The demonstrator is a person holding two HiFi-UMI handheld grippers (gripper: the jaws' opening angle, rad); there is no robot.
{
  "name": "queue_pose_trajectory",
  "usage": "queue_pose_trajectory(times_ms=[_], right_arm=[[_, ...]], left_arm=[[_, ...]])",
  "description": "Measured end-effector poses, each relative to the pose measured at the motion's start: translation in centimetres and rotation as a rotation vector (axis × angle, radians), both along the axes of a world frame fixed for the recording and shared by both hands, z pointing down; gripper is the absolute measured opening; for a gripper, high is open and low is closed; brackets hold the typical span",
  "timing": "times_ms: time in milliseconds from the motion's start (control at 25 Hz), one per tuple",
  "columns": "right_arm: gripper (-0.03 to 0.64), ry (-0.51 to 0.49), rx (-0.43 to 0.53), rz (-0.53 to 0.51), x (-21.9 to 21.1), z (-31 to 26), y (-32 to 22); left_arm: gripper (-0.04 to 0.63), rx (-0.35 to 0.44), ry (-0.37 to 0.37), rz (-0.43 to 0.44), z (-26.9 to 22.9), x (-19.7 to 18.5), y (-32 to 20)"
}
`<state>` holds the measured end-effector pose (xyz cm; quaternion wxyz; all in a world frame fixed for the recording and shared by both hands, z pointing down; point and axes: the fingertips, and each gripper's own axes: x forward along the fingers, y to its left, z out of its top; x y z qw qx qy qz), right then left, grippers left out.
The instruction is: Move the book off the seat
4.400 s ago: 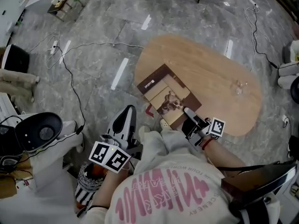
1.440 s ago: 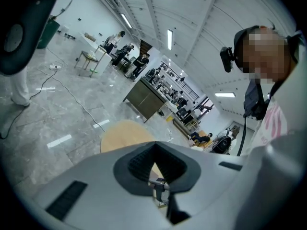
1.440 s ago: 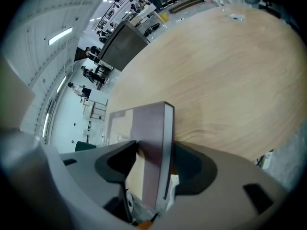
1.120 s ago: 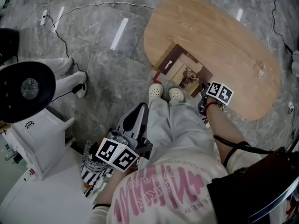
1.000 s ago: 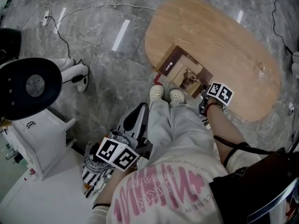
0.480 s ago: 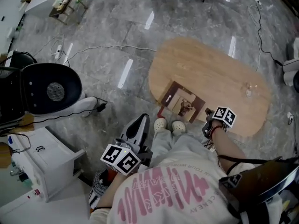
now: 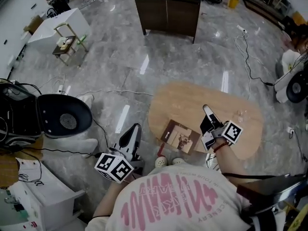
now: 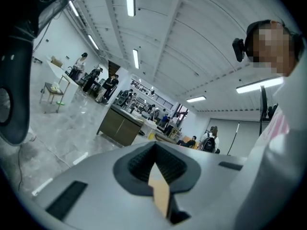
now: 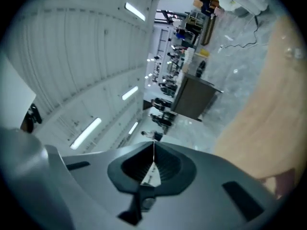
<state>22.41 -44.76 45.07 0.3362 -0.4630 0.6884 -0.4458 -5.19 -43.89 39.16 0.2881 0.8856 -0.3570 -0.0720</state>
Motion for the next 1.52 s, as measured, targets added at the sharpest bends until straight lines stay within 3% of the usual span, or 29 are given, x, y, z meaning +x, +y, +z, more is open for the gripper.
queue_pose_trajectory(times_ms=[200, 320, 440, 480, 600, 680, 880, 1040, 1520], right_arm=[[0.014, -0.092, 0.374, -0.055, -0.6, -10.9, -0.2], [0.012, -0.064, 0.46, -0.114, -1.9, -14.5, -0.2], [0.012, 0.034, 0.47, -0.157, -3.4, -16.4, 0.2], [0.012, 0.11, 0.466, -0.173, -4.0, -16.6, 0.3], [0.012, 0.476, 0.45, -0.226, -6.6, -15.9, 1.0], [0.014, 0.611, 0.459, -0.248, -8.1, -15.8, 1.4], [0.012, 0.63, 0.416, -0.295, -9.9, -14.1, 2.1], [0.014, 0.626, 0.357, -0.328, -10.3, -11.6, 2.6], [0.012, 0.707, 0.311, -0.35, -10.0, -10.0, 2.5]], left_arm=[[0.008, 0.107, -0.025, 0.03, -2.6, -0.3, -1.4], [0.009, 0.141, -0.066, 0.048, -3.3, -0.1, -2.0], [0.009, 0.13, -0.086, 0.076, -4.1, 0.2, -2.3], [0.009, 0.131, -0.078, 0.093, -4.5, 0.4, -2.3], [0.009, 0.144, -0.047, 0.141, -5.1, 1.0, -1.9], [0.009, 0.145, -0.063, 0.149, -4.8, 1.2, -1.8], [0.008, 0.149, -0.13, 0.17, -3.4, 1.4, -1.3], [0.009, 0.143, -0.129, 0.172, -2.4, 1.5, -1.1], [0.008, 0.128, -0.121, 0.177, -1.9, 2.0, -0.6]])
